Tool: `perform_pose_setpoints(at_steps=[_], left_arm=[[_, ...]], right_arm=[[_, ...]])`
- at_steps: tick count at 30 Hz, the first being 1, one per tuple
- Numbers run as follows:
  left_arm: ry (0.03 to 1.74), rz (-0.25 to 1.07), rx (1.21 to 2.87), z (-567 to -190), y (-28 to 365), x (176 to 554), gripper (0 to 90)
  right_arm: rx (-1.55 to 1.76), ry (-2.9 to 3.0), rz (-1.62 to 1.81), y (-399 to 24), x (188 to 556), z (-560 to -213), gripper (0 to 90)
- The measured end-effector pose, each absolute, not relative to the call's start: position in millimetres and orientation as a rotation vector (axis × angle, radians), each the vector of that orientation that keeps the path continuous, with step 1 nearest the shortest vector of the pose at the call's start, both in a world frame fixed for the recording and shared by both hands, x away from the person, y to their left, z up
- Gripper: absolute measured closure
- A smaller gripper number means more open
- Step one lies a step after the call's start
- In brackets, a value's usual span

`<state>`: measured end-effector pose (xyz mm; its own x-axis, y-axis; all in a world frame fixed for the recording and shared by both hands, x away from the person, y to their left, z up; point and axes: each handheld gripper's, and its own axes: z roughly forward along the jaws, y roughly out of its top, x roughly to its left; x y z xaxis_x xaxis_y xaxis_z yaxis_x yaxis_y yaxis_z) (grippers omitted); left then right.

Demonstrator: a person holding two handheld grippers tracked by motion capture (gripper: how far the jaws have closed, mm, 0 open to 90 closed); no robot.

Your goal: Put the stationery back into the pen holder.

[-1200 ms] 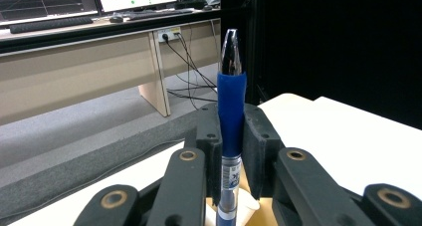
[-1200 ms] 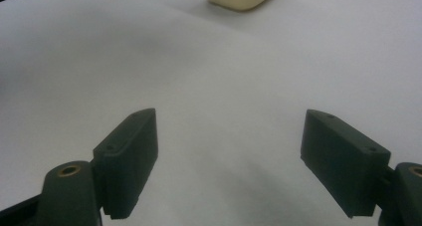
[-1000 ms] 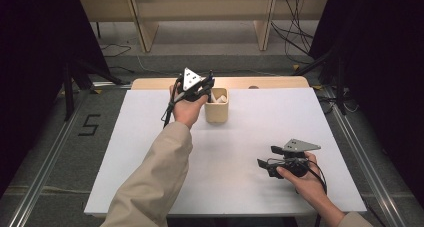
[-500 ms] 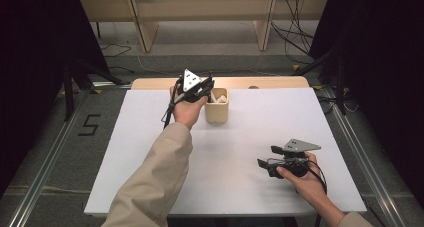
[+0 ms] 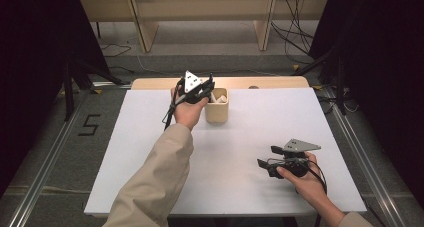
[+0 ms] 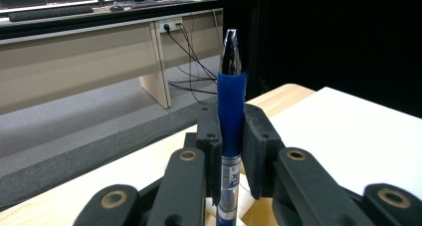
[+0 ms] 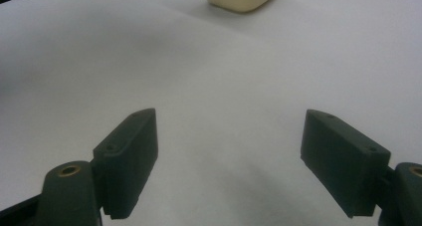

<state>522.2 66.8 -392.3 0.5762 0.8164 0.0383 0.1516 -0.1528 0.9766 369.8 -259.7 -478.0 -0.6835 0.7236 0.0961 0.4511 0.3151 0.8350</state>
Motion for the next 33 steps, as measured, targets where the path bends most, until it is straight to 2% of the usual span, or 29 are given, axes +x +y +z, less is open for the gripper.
perform_pose_setpoints(at_steps=[33], left_arm=[[0.841,0.713,1.673,-406.1,66.1,523.6,79.5]], right_arm=[[1.060,2.293,1.306,-259.5,369.5,-478.0,23.6]])
